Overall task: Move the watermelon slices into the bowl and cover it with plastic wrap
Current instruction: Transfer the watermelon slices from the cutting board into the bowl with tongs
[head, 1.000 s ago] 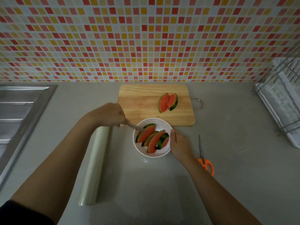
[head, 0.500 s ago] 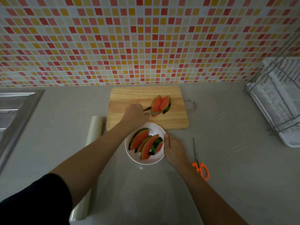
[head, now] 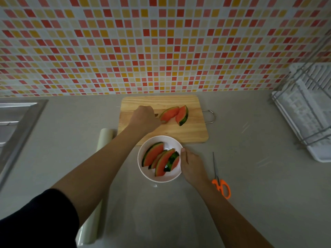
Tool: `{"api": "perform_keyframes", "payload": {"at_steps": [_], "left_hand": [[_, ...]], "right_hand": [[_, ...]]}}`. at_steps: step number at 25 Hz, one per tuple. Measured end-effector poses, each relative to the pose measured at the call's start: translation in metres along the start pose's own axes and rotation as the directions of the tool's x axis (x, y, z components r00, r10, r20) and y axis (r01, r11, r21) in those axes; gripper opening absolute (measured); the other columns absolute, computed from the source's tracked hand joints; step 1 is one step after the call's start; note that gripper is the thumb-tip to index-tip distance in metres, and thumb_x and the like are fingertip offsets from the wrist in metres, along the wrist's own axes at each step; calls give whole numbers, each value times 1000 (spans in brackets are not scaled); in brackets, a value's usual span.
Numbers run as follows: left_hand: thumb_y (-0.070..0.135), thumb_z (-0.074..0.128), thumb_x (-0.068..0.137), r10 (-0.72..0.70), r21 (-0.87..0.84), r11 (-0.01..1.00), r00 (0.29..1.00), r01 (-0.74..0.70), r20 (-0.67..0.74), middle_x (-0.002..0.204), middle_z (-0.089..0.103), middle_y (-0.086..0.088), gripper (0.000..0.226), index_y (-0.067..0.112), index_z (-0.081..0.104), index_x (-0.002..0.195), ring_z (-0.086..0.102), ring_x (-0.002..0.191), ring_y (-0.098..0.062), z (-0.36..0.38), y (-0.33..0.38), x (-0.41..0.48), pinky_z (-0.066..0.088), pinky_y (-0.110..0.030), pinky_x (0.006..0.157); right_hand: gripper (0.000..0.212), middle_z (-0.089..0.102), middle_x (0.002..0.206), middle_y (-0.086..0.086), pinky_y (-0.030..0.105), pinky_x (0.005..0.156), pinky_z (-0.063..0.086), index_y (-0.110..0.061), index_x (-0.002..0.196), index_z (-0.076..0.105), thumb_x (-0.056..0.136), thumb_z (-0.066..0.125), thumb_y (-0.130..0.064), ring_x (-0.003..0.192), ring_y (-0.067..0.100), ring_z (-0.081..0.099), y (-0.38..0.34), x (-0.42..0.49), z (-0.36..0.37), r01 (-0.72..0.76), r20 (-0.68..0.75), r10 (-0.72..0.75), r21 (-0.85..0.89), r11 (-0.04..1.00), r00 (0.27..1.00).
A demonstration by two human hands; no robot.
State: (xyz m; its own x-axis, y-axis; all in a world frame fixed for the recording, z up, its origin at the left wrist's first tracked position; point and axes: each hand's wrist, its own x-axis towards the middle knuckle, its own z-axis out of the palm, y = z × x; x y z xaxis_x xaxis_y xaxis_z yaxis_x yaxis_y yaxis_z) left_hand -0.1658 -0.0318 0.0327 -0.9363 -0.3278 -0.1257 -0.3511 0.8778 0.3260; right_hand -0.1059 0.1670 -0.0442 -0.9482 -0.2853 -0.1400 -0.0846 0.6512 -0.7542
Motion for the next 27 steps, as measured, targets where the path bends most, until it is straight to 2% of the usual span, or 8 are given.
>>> {"api": "perform_keyframes", "payload": {"at_steps": [4, 11, 16, 19, 21, 22, 24, 27], "left_hand": [[26, 53, 86, 77, 25, 997, 996, -79, 50, 67, 53, -4, 26, 3, 64, 88, 47, 57, -17, 11, -9, 8, 29, -23, 42], [22, 53, 84, 52, -143, 988, 999, -53, -10, 51, 45, -3, 29, 0, 60, 67, 45, 53, -21, 16, -10, 7, 29, -25, 41], [18, 59, 79, -87, -357, 929, 995, 102, 57, 63, 54, -11, 24, -2, 69, 74, 48, 58, -23, 10, -14, 14, 37, -28, 50], [13, 64, 79, -242, -654, 688, 949, 313, 200, 62, 48, -9, 15, 1, 61, 70, 37, 47, -17, 7, -25, 9, 30, -25, 44], [8, 64, 81, -262, -789, 469, 915, 398, 306, 62, 45, -9, 10, -1, 61, 78, 30, 42, -13, 1, -33, -3, 23, -22, 38], [7, 64, 82, -252, -818, 413, 913, 401, 320, 61, 44, -9, 9, -2, 61, 82, 29, 41, -12, -3, -37, -12, 22, -21, 37], [9, 64, 82, -218, -840, 421, 937, 343, 274, 59, 45, -6, 11, -2, 63, 82, 29, 39, -10, -12, -45, -36, 22, -20, 36], [17, 67, 82, -123, -768, 613, 983, 183, 136, 49, 50, 3, 19, 3, 69, 70, 38, 40, -10, -18, -58, -89, 30, -20, 39]], "right_hand": [[45, 49, 51, -7, 13, 45, 38, -23, 57, 43, 99, 30, -31, 48, 5, 49, -1, -1, -1, -2, -8, 2, 27, 1000, 1000], [42, 49, 53, -6, 15, 44, 33, -23, 61, 43, 99, 29, -31, 49, 7, 50, -1, -1, -2, 9, 5, -9, 4, 1000, 1000], [42, 53, 56, -5, 14, 46, 34, -20, 63, 47, 99, 29, -32, 52, 8, 52, 0, -1, -1, 5, 11, -6, 31, 999, 1000], [42, 53, 56, -3, 22, 49, 35, -18, 65, 48, 99, 29, -32, 53, 12, 54, 1, -1, -1, -3, 14, 2, 38, 999, 1000], [43, 55, 57, -1, 25, 51, 37, -15, 66, 50, 99, 28, -33, 55, 15, 55, 2, 0, -1, -12, 11, 12, 39, 999, 1000], [43, 56, 58, -1, 24, 51, 37, -16, 66, 50, 99, 28, -34, 56, 14, 55, 2, 0, -1, -15, 14, 15, 32, 999, 1000], [43, 57, 60, -1, 24, 50, 38, -16, 68, 51, 99, 28, -35, 56, 12, 56, 2, 1, 0, -28, 23, 28, 26, 999, 999], [49, 58, 60, 4, 30, 51, 38, -10, 65, 53, 98, 28, -37, 57, 17, 56, 2, 1, 1, -57, 12, 56, 58, 997, 998]]}}
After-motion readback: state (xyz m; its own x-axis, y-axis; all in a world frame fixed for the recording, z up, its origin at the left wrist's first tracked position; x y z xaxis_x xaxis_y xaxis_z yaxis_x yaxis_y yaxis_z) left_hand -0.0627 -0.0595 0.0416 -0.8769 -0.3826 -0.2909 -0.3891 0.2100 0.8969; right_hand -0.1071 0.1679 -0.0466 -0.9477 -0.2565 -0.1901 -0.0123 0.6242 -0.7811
